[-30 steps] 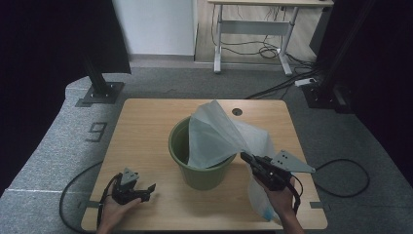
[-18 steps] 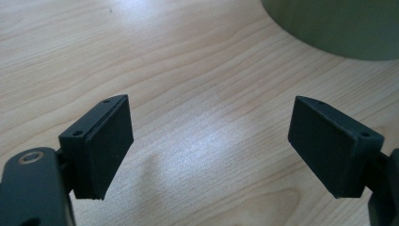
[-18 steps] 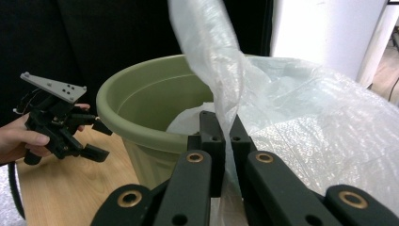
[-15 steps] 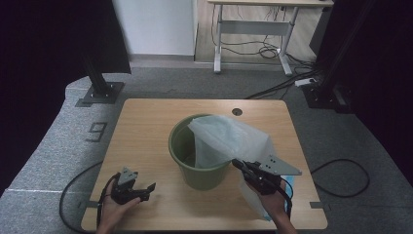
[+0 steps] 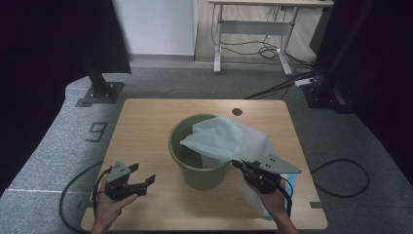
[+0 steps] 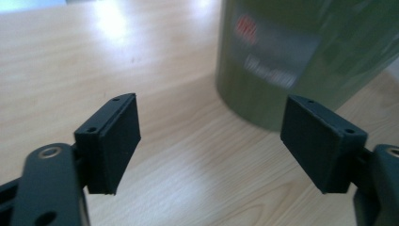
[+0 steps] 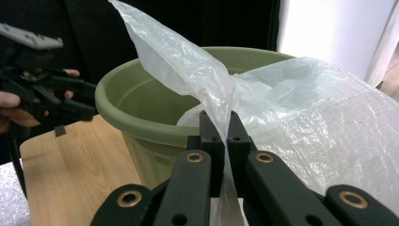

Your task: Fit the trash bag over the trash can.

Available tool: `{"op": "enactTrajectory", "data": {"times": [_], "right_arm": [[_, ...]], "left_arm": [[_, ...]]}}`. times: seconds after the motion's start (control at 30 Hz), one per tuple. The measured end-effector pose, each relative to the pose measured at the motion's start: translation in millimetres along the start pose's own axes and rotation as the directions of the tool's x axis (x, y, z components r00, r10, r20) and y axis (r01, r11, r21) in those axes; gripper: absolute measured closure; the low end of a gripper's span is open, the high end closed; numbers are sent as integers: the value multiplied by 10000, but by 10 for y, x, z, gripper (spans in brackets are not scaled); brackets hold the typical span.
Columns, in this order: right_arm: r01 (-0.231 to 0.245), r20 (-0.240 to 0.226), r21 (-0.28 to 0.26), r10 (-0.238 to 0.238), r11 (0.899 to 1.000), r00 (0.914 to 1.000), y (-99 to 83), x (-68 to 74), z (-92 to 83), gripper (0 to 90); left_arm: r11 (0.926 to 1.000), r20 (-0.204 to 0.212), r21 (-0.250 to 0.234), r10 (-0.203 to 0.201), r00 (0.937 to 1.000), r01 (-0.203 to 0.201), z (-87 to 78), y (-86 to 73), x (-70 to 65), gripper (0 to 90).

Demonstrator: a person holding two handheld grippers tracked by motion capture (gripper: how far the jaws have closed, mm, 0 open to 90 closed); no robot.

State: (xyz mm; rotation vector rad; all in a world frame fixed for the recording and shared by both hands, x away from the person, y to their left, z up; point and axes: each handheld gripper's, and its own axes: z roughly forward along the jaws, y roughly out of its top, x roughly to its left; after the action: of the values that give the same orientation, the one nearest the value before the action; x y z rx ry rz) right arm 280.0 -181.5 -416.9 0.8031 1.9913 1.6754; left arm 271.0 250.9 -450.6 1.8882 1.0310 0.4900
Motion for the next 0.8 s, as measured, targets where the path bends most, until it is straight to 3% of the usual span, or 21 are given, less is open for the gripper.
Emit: {"op": "enactTrajectory", "data": {"times": [0.23,0.27,0.4,0.67,0.8], "right_arm": [[-30,-76,-73,30,10000,10000,56,7,19,885],[22,-109,-88,-23,10000,9999,79,20,28,885],[86,-178,-39,-86,10000,9998,91,45,30,885],[88,-203,80,-87,9999,9998,86,39,21,884],[242,-175,347,-236,9991,9996,113,52,31,885]], "left_arm": [[9969,462,-572,563,9973,-536,-160,367,-139,254],[9949,607,-650,810,9949,-770,-165,476,-188,262],[9911,845,-737,1167,9896,-1106,-120,641,-273,268],[9889,1114,-735,1367,9843,-1290,-7,782,-352,290],[9851,1270,-795,1620,9786,-1527,4,857,-412,291]]}}
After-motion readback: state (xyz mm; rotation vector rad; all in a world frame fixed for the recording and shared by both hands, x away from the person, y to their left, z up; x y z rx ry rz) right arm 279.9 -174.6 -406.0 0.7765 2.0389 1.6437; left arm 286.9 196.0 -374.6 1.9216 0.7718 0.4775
